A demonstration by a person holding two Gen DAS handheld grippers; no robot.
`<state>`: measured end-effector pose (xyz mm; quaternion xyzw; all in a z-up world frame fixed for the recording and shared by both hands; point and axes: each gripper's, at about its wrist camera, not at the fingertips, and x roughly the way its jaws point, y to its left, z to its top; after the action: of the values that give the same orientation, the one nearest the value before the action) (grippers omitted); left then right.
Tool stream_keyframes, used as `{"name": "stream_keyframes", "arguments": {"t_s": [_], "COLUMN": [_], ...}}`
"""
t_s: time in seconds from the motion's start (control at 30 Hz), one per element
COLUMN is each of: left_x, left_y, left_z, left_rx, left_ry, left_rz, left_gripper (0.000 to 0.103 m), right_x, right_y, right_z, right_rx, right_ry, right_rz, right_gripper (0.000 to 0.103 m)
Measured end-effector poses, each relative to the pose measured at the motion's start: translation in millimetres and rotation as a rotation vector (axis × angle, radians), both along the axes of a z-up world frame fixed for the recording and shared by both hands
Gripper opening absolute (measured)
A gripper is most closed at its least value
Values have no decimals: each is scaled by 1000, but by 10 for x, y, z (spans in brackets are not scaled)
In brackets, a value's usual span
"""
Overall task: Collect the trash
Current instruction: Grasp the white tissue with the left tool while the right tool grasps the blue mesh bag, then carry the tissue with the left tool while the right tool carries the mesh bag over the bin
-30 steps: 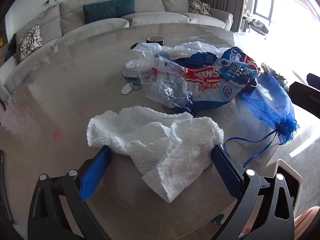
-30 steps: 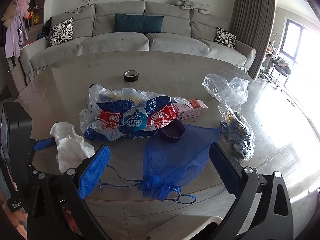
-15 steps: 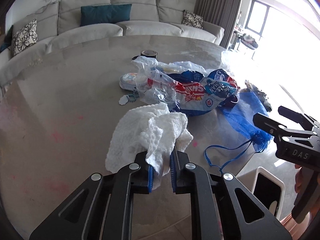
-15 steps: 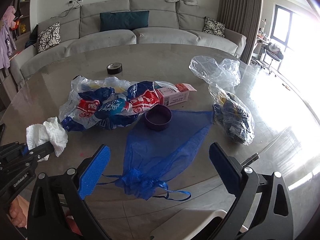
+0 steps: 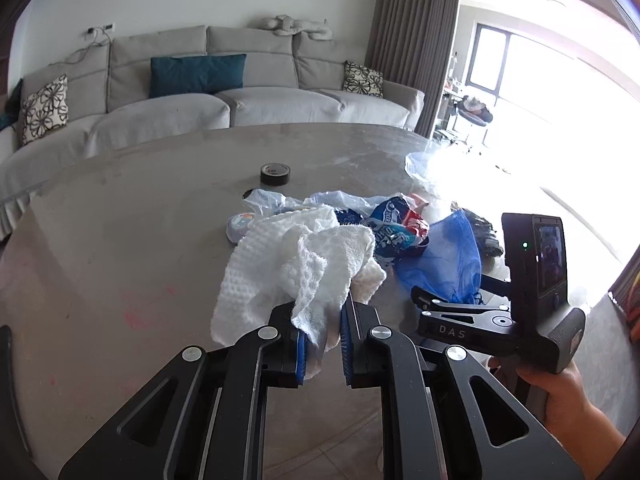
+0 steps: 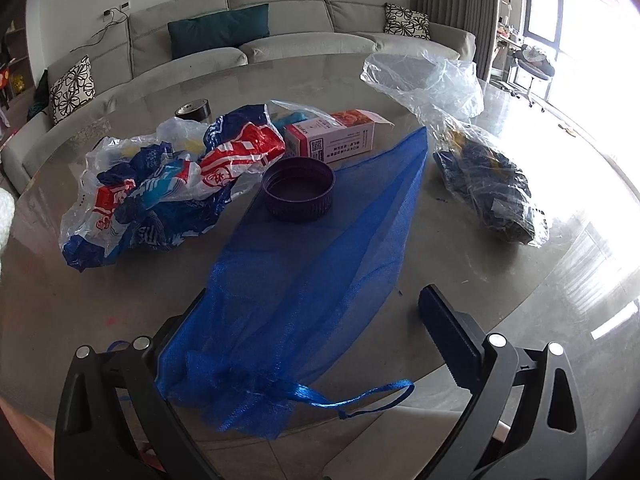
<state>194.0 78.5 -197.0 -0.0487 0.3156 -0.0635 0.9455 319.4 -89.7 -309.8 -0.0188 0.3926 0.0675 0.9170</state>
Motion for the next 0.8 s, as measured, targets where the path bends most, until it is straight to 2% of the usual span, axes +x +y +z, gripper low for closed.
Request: {"name": "stream_keyframes", "arguments": {"t_s": [0.03, 0.07, 0.1, 0.13, 0.17, 0.23, 0.57, 0.8], "left_x": [-13, -20, -27, -27, -28, -31, -67, -115], "left_y": [-4, -16, -22, -25, -26, -25, -68, -123], "left_z": [15, 26, 34, 36, 32, 35, 112, 186], "left_rx": [-1, -1, -1, 0, 1, -1, -13, -31], "left_ry": [-8, -12, -16, -17, -16, -15, -48, -70], "left_rz": [-6, -12, -17, -19, -20, -24, -44, -57], "left_gripper": [13, 13, 13, 13, 13, 13, 13, 13], "right_x": [-17, -37, -56, -63, -72, -85, -264, -352], "right_y": [10, 24, 35, 56, 68, 74, 113, 76], "right_z": [6, 26, 41, 60, 74, 110, 777, 1109], "right_rx": [-3, -5, -4, -10, -15, -42, -253, -240], "right_ry": [-7, -19, -23, -23, -20, -24, -180, -235], "right_rz": [11, 19, 35, 47, 51, 49, 70, 73], "right_gripper": [85, 67, 58, 39, 24, 16, 14, 14]}}
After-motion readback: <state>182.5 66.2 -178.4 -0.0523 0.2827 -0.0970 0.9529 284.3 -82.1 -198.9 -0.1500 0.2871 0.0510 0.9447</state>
